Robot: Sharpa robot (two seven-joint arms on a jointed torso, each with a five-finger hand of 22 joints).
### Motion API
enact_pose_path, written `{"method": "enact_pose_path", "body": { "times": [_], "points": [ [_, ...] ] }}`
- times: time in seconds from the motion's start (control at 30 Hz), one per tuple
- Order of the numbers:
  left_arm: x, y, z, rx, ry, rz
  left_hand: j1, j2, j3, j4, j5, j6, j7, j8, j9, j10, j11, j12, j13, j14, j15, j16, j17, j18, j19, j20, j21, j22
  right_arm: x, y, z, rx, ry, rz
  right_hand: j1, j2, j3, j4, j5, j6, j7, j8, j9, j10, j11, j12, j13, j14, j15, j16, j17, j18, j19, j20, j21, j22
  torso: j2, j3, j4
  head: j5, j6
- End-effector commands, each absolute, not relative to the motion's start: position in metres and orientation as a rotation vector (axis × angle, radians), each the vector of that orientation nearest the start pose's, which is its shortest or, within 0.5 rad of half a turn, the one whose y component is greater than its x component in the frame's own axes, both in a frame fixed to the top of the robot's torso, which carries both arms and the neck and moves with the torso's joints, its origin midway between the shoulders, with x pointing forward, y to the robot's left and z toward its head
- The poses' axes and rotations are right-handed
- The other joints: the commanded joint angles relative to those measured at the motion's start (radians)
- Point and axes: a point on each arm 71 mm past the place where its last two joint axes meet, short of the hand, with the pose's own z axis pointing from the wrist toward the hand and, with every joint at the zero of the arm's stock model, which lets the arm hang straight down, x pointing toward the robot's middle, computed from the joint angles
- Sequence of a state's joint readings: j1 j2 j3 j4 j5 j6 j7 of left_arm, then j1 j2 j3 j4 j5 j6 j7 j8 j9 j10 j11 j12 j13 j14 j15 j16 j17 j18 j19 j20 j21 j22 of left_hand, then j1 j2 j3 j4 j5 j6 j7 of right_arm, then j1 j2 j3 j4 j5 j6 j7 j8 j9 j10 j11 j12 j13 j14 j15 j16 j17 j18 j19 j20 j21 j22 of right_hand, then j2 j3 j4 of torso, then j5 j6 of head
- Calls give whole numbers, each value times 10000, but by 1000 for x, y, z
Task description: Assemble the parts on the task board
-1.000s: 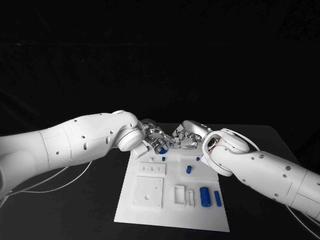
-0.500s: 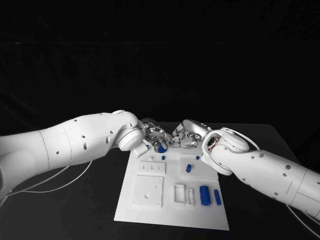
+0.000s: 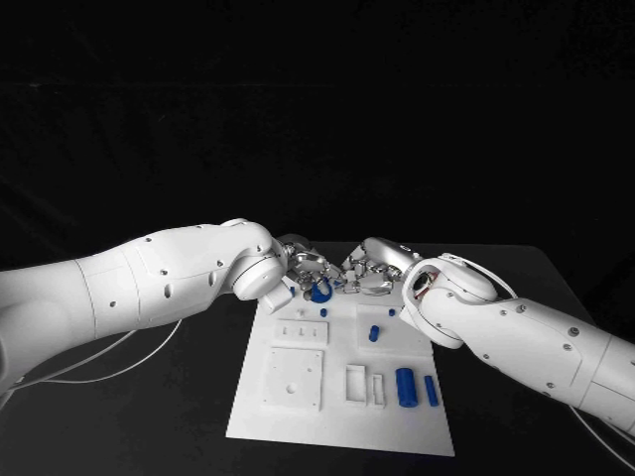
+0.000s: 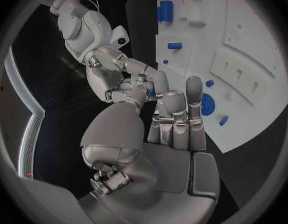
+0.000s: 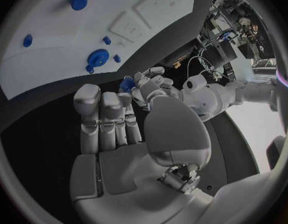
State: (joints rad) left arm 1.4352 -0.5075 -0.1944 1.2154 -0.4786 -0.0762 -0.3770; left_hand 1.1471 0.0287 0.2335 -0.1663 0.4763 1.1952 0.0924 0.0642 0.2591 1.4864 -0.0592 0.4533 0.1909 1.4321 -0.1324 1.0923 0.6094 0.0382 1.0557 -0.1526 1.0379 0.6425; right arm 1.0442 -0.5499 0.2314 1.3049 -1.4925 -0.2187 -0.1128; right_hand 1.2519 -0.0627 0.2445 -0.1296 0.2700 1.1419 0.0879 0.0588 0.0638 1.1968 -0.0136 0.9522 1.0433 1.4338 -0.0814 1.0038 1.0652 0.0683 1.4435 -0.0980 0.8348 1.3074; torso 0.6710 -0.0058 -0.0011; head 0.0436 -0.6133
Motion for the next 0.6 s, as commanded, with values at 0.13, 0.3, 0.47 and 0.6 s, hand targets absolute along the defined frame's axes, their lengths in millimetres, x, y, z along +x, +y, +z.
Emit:
{"method": "enact_pose_path", "body": {
  "times": [0.13, 0.3, 0.47, 0.6],
  "points": [
    [549, 129, -165, -6318, 21451, -8229, 2, -164, 55, 85, 103, 1685, -1136, 37, 1721, 295, -273, 348, 100, -94, -101, 262, -164, -89, -17, -101, 75, 70, 522, -122, -185, -410, 16470, 7888, 77, -73, -35, -19, -53, -73, -10, 27, -5, -66, 18, -58, -28, -15, 57, -44, -13, 65, 23, 49, -73, 988, 0, -2, -3, -7, 1],
    [549, 131, -165, -6378, 21313, -8214, 8, -221, 90, 132, 172, 1634, -1175, 31, 2639, 301, -290, 451, 143, -114, -114, 392, -286, -92, -22, -109, 90, 104, 522, -124, -185, -395, 16404, 7898, 85, -97, -42, -16, -58, -189, 27, 27, -8, -94, 40, -80, -56, -31, 71, -66, -31, 68, 18, 57, -123, 981, 1, -1, -8, -5, -2],
    [549, 133, -165, -6420, 21230, -8163, 1, -246, 101, 163, 156, 1681, -1214, 32, 2997, 304, -303, 585, 212, -120, -115, 501, -321, -89, -28, -102, 100, 126, 521, -126, -186, -364, 16287, 7921, 94, -119, -50, -10, -67, -267, 55, 28, -9, -96, 57, -74, -64, -33, 83, -68, -36, 73, 22, 67, -135, 981, 10, 3, 4, -10, 2],
    [549, 133, -166, -6436, 21223, -8135, -21, -232, 98, 207, 124, 1719, -1226, 33, 3122, 302, -300, 644, 249, -141, -116, 553, -333, -87, -39, -101, 106, 140, 521, -128, -186, -341, 16224, 7921, 94, -119, -50, -10, -67, -267, 55, 28, -9, -96, 57, -74, -64, -33, 83, -68, -36, 73, 22, 67, -135, 981, 11, -5, 2, -28, -7]
  ]
}}
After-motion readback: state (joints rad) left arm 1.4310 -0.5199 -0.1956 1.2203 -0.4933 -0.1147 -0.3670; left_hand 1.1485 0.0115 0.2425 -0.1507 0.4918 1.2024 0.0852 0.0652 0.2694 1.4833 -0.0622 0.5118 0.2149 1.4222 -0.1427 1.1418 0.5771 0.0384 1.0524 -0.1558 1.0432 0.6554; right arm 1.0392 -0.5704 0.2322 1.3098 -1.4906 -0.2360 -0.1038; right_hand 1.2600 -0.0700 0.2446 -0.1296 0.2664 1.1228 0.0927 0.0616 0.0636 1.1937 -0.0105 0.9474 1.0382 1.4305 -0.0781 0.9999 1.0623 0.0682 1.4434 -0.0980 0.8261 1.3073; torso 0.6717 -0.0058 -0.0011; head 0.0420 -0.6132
